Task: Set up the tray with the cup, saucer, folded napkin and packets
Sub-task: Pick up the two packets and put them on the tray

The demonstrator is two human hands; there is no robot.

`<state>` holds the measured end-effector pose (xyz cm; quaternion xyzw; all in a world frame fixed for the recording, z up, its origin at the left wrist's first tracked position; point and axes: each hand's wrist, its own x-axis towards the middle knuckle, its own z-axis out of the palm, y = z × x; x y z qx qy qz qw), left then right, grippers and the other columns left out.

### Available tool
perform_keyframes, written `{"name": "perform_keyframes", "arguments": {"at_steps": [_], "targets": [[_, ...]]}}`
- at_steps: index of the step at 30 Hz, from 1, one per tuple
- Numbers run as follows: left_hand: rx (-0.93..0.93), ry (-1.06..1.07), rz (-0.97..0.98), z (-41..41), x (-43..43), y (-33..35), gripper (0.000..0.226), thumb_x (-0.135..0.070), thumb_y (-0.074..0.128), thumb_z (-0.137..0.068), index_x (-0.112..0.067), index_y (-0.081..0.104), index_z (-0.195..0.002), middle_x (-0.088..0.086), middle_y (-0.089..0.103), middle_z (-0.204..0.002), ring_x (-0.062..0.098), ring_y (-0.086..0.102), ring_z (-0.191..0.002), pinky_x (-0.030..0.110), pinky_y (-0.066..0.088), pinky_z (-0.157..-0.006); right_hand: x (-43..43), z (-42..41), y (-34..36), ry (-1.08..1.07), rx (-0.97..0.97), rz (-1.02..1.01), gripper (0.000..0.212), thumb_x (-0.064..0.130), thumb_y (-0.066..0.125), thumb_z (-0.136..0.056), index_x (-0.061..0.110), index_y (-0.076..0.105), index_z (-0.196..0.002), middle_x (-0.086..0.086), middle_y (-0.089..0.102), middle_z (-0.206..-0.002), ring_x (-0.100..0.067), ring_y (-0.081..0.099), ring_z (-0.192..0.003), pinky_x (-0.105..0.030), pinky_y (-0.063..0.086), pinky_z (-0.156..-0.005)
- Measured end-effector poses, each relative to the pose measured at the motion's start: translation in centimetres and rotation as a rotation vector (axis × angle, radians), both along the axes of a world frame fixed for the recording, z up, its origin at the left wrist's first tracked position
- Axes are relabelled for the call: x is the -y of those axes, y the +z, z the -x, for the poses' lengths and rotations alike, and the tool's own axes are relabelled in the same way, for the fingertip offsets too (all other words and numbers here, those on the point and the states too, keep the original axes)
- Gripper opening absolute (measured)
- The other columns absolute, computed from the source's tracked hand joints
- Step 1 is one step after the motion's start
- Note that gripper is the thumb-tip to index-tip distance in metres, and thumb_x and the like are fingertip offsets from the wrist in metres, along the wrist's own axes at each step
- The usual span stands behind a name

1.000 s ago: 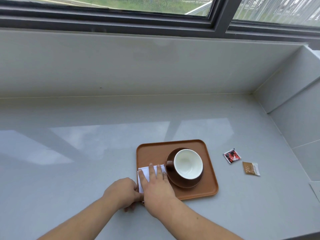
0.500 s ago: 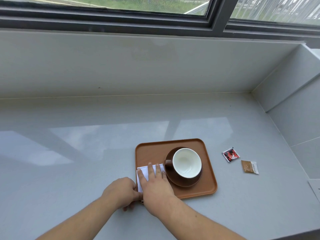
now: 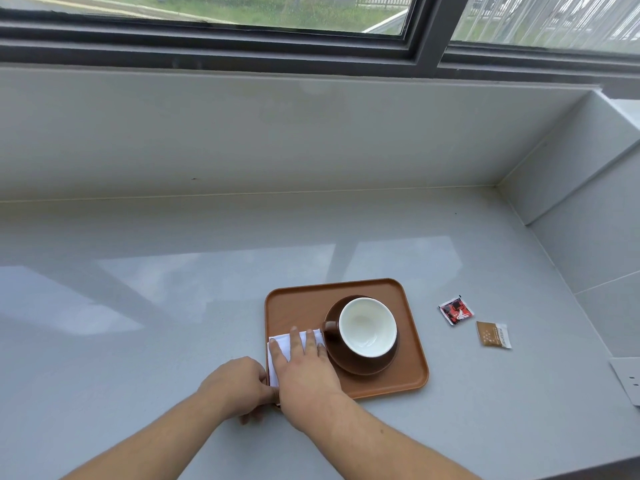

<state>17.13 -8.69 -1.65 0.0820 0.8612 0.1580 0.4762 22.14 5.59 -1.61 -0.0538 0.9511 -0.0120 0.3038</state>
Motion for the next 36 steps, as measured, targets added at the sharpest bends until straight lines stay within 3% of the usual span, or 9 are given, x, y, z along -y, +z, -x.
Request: {"name": "perform_keyframes", "arguments": {"at_steps": [5, 8, 12, 18, 25, 27, 30, 33, 36], "targets": [[-0.105, -0.085, 0.038, 0.5, -0.1, 1.8, 0.043, -0.066, 0.058, -0.058, -0.023, 0.059, -0.059, -0.006, 0.079, -0.071, 0.006, 0.059, -0.048, 0.026, 0.048, -0.057, -0.4, 0.9, 2.5, 0.016, -0.053, 0.047, 0.080, 0.022, 0.067, -0.090, 0.011, 0.021, -0.155, -0.027, 0.023, -0.159, -0.046, 0.027, -0.143, -0.049, 0.034, -0.112], [-0.190, -0.113, -0.009, 1.7, -0.8, 3.6, 0.036, -0.053, 0.058, -0.075, -0.018, 0.062, -0.071, 0.001, 0.078, -0.078, 0.009, 0.056, -0.055, 0.027, 0.043, -0.056, -1.3, 1.0, 4.3, 0.023, -0.245, 0.188, 0.050, 0.011, 0.066, -0.083, 0.009, 0.047, -0.129, -0.018, 0.050, -0.123, -0.036, 0.051, -0.112, -0.045, 0.049, -0.085], [-0.334, -0.183, -0.063, 3.8, -3.5, 7.0, 0.021, -0.046, 0.058, -0.087, -0.030, 0.056, -0.073, -0.008, 0.068, -0.073, 0.005, 0.056, -0.061, 0.024, 0.041, -0.053, -4.0, 2.0, 6.5, -0.020, -0.478, 0.329, 0.034, 0.003, 0.060, -0.077, 0.014, 0.053, -0.108, -0.008, 0.053, -0.102, -0.029, 0.048, -0.092, -0.042, 0.050, -0.074], [-0.529, -0.227, -0.172, 6.0, -11.9, 10.2, 0.018, -0.042, 0.060, -0.090, -0.026, 0.068, -0.089, -0.009, 0.075, -0.086, 0.015, 0.067, -0.084, 0.039, 0.059, -0.075, -12.4, 3.2, 8.6, -0.215, -0.685, 0.359, 0.007, 0.011, 0.055, -0.091, 0.015, 0.059, -0.094, -0.006, 0.058, -0.092, -0.029, 0.052, -0.085, -0.042, 0.049, -0.073], [-0.574, -0.409, -0.231, 5.3, -24.4, 9.5, 0.018, -0.044, 0.054, -0.093, -0.034, 0.070, -0.091, -0.013, 0.068, -0.083, 0.014, 0.061, -0.081, 0.028, 0.040, -0.059, -24.7, -0.2, 6.6, -0.523, -0.654, 0.283, 0.020, 0.032, 0.050, -0.099, 0.020, 0.065, -0.104, 0.000, 0.063, -0.102, -0.026, 0.054, -0.099, -0.041, 0.050, -0.078], [-0.542, -0.463, -0.230, 4.4, -28.0, 8.2, 0.023, -0.047, 0.052, -0.094, -0.035, 0.072, -0.094, -0.015, 0.066, -0.086, 0.015, 0.063, -0.086, 0.029, 0.046, -0.064, -28.3, -2.1, 5.2, -0.644, -0.608, 0.230, 0.026, 0.033, 0.053, -0.096, 0.022, 0.063, -0.118, 0.000, 0.062, -0.112, -0.026, 0.054, -0.106, -0.040, 0.051, -0.080], [-0.550, -0.523, -0.216, 3.1, -32.5, 5.9, 0.036, -0.057, 0.055, -0.094, -0.032, 0.071, -0.114, -0.009, 0.071, -0.113, 0.018, 0.066, -0.107, 0.035, 0.054, -0.086, -33.1, -4.8, 3.2, -0.888, -0.519, 0.128, 0.042, 0.038, 0.059, -0.092, 0.017, 0.055, -0.128, -0.006, 0.057, -0.119, -0.030, 0.052, -0.111, -0.042, 0.052, -0.083], [-0.531, -0.492, -0.201, 1.9, -36.5, 3.3, 0.057, -0.063, 0.059, -0.091, -0.026, 0.061, -0.134, -0.001, 0.065, -0.132, 0.024, 0.063, -0.119, 0.039, 0.052, -0.094, -36.6, -7.1, 1.4, -1.147, -0.409, 0.052, 0.052, 0.044, 0.064, -0.086, 0.009, 0.051, -0.122, -0.011, 0.057, -0.117, -0.033, 0.055, -0.106, -0.040, 0.052, -0.080], [-0.473, -0.395, -0.173, 1.3, -39.4, 1.2, 0.071, -0.065, 0.065, -0.088, -0.021, 0.052, -0.142, 0.002, 0.056, -0.140, 0.029, 0.060, -0.123, 0.040, 0.049, -0.091, -38.5, -8.2, 0.0, -1.230, -0.296, 0.080, 0.059, 0.055, 0.066, -0.084, 0.009, 0.048, -0.116, -0.010, 0.055, -0.115, -0.033, 0.056, -0.106, -0.038, 0.050, -0.079]]}}
